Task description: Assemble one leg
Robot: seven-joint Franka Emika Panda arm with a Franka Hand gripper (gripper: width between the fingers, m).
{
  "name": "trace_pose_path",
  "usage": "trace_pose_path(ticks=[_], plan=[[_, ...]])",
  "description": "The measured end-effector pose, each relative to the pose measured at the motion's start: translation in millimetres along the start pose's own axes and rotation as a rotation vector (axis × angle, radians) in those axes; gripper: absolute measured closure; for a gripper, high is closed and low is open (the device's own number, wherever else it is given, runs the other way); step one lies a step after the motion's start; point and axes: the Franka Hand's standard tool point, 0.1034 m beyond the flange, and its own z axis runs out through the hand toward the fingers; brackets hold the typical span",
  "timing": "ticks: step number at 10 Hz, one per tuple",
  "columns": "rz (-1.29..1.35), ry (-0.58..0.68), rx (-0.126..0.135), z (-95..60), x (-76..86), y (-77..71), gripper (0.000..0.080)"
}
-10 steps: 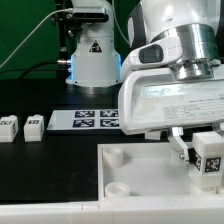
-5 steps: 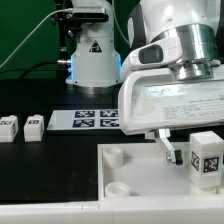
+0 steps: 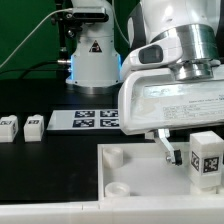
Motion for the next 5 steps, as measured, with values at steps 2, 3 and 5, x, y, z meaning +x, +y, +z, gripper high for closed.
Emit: trace_pose_path(ticks=[2,3,5], plan=[[0.001,-0.030,0.004,0.6,-1.9,0.2,0.0150],[0.007,-0.085,0.013,-9.8,4.8,2.0,0.0150],[0.014,-0.154,0.023,-16.5,6.8,4.0,0.0150]])
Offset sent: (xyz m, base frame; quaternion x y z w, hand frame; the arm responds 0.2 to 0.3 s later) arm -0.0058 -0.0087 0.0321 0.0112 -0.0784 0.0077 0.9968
